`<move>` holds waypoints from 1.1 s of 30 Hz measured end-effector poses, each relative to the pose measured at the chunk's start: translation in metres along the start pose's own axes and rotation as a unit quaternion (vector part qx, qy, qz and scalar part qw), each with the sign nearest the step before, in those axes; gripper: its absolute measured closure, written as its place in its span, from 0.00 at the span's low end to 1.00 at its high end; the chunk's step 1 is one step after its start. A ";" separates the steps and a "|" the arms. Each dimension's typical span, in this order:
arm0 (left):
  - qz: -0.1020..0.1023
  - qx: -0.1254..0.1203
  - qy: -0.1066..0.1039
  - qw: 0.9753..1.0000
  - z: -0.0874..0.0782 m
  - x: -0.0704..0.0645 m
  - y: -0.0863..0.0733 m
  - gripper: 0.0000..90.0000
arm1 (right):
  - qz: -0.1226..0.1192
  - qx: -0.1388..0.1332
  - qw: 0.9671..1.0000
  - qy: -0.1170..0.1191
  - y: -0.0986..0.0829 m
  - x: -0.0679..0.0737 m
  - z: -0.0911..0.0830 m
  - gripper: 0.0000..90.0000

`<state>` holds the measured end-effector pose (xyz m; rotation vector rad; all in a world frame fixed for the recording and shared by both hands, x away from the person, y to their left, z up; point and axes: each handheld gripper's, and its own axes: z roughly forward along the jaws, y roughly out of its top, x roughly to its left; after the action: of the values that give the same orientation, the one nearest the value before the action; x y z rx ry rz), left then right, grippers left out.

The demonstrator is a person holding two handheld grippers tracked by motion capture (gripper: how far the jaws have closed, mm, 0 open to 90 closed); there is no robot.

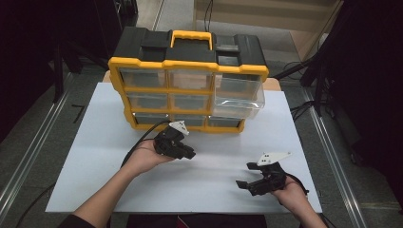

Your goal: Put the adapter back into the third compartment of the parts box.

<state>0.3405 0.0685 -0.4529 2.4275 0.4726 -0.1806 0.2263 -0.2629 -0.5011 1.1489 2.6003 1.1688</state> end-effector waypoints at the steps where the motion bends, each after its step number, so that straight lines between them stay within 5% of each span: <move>1: 0.000 0.001 -0.004 1.000 -0.001 -0.001 0.000 0.86 | -0.001 -0.001 1.000 0.000 0.000 0.000 0.000 0.15; 18: 0.029 0.001 -0.035 0.999 -0.026 -0.009 0.005 0.86 | -0.003 -0.004 1.000 0.001 0.000 0.000 0.000 0.15; 33: 0.041 0.009 -0.038 0.998 -0.036 -0.014 0.013 0.86 | -0.002 -0.006 1.000 0.002 0.001 0.000 -0.001 0.15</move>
<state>0.3331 0.0782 -0.4139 2.4425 0.3387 -0.2426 0.2268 -0.2626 -0.4999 1.1390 2.5947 1.1850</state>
